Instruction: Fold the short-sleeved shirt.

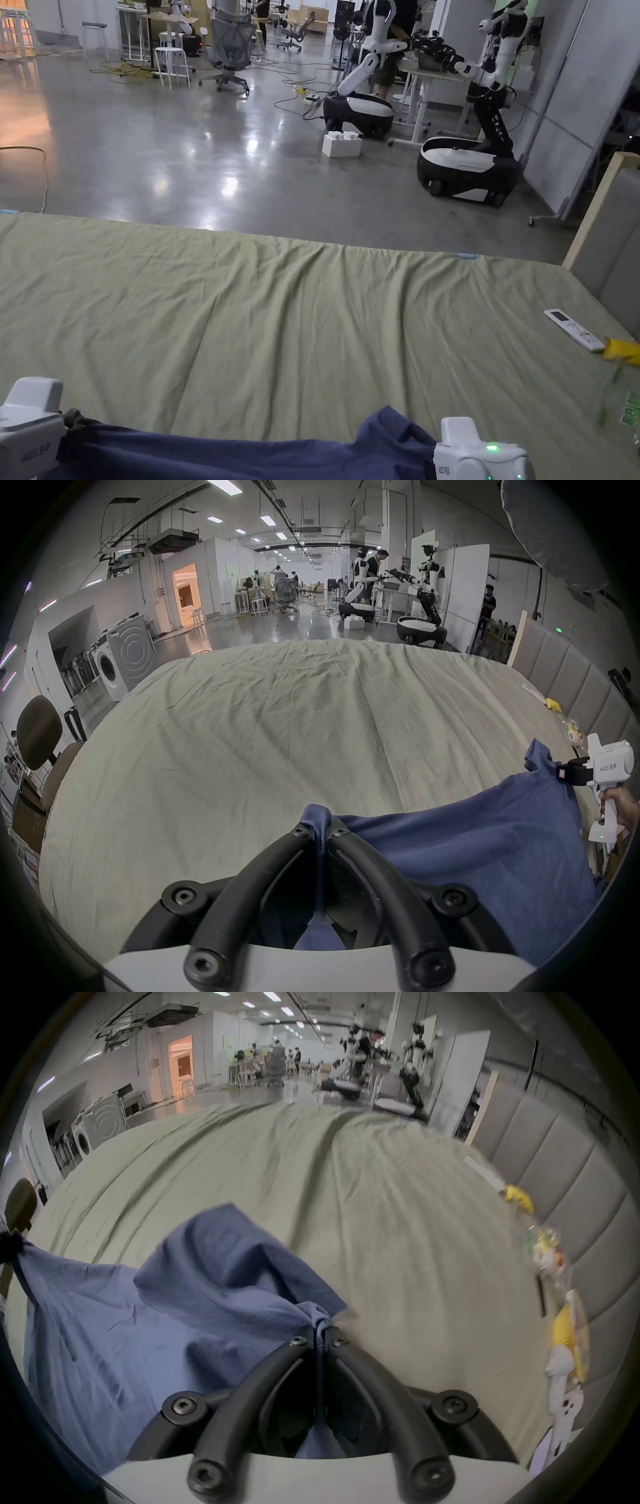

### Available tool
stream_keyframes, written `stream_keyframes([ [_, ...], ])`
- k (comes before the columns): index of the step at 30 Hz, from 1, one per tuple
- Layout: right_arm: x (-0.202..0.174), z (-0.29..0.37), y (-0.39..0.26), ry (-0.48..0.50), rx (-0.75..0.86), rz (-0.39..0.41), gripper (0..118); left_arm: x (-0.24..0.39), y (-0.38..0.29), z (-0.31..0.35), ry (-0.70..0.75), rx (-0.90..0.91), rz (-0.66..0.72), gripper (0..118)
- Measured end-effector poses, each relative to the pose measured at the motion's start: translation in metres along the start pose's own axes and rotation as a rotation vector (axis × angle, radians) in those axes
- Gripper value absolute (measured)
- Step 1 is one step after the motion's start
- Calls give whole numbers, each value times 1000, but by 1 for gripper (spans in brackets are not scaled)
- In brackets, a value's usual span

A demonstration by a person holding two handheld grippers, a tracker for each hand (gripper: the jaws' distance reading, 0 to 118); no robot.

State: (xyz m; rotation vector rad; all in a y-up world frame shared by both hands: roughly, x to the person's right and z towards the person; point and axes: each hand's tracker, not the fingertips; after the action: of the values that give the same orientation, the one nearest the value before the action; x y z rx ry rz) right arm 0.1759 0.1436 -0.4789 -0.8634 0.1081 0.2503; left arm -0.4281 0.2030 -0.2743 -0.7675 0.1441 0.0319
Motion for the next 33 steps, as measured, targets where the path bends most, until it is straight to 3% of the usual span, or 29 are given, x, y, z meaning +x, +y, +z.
stream_keyframes([
  [6, 27, 50, 20, -55, 145, -66, 5, 3, 9, 31, -14, 71, 27, 5],
  [13, 34, 132, 54, -66, 328, -49, 5, 5, 34, 84, -14, 186, 39, 5],
  [22, 45, 231, 112, -73, 542, -98, 5, -5, 97, 159, 5, 363, 38, 4],
  [33, 58, 307, 194, -129, 719, -55, 5, -16, 184, 208, 46, 478, 39, 4],
])
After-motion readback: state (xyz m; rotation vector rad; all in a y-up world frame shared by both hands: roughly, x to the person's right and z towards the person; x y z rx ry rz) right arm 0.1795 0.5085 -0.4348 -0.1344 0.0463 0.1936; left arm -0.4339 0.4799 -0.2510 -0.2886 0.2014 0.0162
